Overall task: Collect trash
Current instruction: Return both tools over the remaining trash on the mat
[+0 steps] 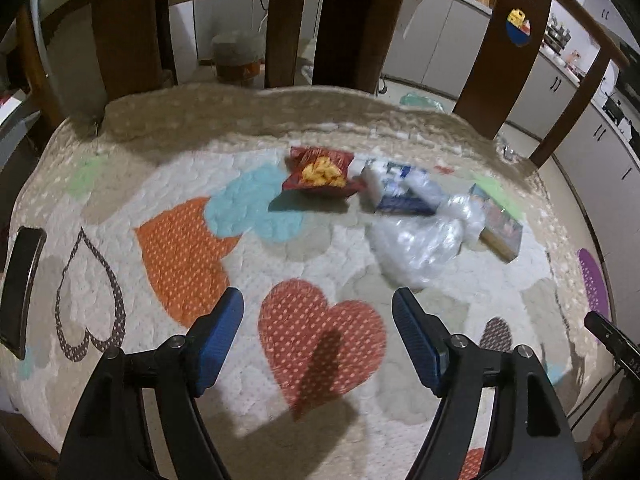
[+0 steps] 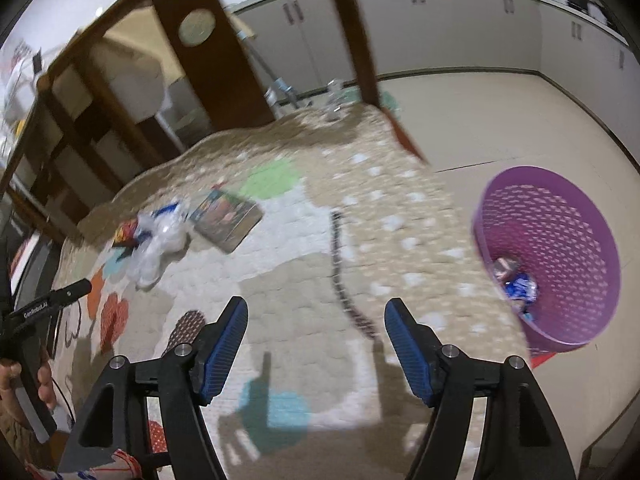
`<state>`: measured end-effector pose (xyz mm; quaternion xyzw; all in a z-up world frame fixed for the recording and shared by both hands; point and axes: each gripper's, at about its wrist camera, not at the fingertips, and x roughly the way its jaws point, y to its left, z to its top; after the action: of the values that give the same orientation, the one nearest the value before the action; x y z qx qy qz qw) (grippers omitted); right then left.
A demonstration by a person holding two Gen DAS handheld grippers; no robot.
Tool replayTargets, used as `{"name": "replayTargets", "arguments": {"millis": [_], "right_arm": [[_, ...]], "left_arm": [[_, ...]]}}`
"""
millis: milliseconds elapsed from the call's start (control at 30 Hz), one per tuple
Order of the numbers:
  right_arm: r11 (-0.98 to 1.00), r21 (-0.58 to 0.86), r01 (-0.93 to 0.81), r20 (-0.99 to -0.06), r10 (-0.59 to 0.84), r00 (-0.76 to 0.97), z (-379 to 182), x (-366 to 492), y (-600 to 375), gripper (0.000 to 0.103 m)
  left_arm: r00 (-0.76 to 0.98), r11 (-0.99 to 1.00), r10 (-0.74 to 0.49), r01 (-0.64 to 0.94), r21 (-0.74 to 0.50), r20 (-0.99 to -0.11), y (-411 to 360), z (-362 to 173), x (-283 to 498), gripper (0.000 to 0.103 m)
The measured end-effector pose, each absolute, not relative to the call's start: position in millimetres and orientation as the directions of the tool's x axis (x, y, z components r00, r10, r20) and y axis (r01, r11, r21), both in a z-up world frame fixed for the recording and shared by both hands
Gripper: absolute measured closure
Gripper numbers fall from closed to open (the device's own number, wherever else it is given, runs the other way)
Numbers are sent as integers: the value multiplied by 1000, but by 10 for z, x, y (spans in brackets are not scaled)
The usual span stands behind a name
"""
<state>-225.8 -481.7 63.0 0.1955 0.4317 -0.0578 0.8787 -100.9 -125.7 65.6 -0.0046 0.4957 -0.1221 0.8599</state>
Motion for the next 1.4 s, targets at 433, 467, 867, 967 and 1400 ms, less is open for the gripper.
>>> {"name": "replayTargets", "arguments": {"millis": [433, 467, 867, 967, 1400], "right_arm": [[976, 131, 175, -860, 24, 510, 180, -2076, -4345, 20], [977, 130, 171, -860, 25, 510, 170, -2068, -4334, 18], [987, 64, 147, -864, -20, 504, 63, -1951, -4178, 0], [986, 53, 159, -865, -34, 500, 64, -1955, -4156, 0], [997, 47, 69, -898, 12, 440, 55, -1804, -4165, 0]], "left_arm": [[440, 976, -152, 207, -65, -885, -1366, 170, -1097, 23], [443, 976, -149, 208, -61, -884, -1374, 156, -1110, 20], [525, 975, -152, 217, -42, -838, -1446, 50, -1250, 0], [539, 976, -150, 214, -37, -829, -1447, 52, -1262, 0], [510, 968, -166, 246, -41, -844, -1431, 164, -1346, 0]]}}
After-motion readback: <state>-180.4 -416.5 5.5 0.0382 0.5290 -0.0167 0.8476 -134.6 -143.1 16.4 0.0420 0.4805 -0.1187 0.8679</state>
